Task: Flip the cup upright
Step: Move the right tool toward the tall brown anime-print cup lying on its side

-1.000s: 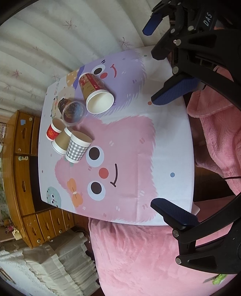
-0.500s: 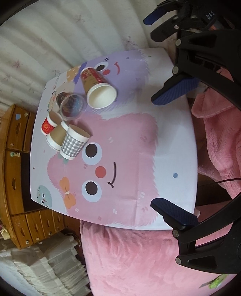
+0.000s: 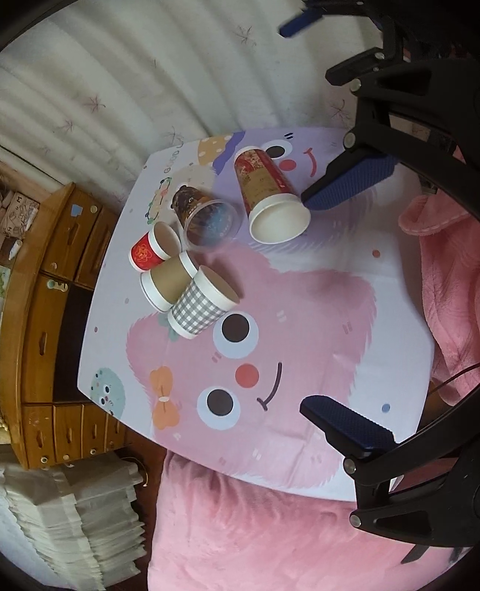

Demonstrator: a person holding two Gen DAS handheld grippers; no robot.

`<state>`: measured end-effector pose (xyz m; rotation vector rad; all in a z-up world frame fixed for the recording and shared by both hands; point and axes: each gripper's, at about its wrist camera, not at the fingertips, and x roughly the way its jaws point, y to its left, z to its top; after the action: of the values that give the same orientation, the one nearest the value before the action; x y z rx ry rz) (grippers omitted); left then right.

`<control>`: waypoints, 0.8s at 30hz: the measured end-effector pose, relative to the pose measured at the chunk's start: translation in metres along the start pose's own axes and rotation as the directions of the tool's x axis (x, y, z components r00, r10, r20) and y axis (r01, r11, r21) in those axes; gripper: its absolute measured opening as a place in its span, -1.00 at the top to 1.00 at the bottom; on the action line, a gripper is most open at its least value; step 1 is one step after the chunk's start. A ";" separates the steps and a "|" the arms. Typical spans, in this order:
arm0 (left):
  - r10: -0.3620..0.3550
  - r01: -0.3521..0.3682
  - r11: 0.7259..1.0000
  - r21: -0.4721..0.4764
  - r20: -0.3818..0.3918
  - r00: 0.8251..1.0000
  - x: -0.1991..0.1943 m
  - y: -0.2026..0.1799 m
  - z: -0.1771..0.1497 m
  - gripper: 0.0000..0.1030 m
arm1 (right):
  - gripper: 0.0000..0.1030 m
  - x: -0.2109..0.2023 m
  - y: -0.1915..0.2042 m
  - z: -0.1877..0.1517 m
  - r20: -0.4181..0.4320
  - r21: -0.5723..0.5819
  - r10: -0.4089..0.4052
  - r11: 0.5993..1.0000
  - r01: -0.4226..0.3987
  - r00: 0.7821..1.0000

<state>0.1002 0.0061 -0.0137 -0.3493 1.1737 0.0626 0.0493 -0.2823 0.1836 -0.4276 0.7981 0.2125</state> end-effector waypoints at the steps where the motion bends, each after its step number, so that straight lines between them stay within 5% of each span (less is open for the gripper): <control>1: 0.007 -0.007 1.000 -0.002 -0.002 1.000 0.003 -0.002 0.001 -0.94 | -0.98 0.001 0.001 0.001 0.012 -0.072 -0.014 0.997 0.015 1.000; 4: 0.019 -0.019 0.999 -0.028 0.001 1.000 0.009 -0.009 -0.001 -0.94 | -0.98 0.013 0.005 0.003 0.050 -0.289 -0.068 0.954 0.080 0.996; 9: 0.019 -0.020 0.996 -0.089 -0.013 1.000 0.022 -0.011 -0.006 -0.94 | -0.98 0.043 0.011 0.000 0.064 -0.520 0.009 0.854 0.025 0.998; 15: 0.038 -0.045 0.986 -0.162 -0.044 0.998 0.036 -0.010 -0.008 -0.94 | -0.98 0.101 0.009 0.007 0.010 -0.612 0.119 0.786 -0.088 0.993; 24: 0.033 -0.050 0.978 -0.202 -0.085 0.996 0.052 -0.017 -0.001 -0.94 | -0.98 0.202 -0.011 0.037 -0.060 -0.696 0.167 0.700 -0.161 0.984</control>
<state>0.1237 -0.0174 -0.0570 -0.5123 1.2586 0.2084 0.2145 -0.2706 0.0625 -1.0814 0.7262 0.7019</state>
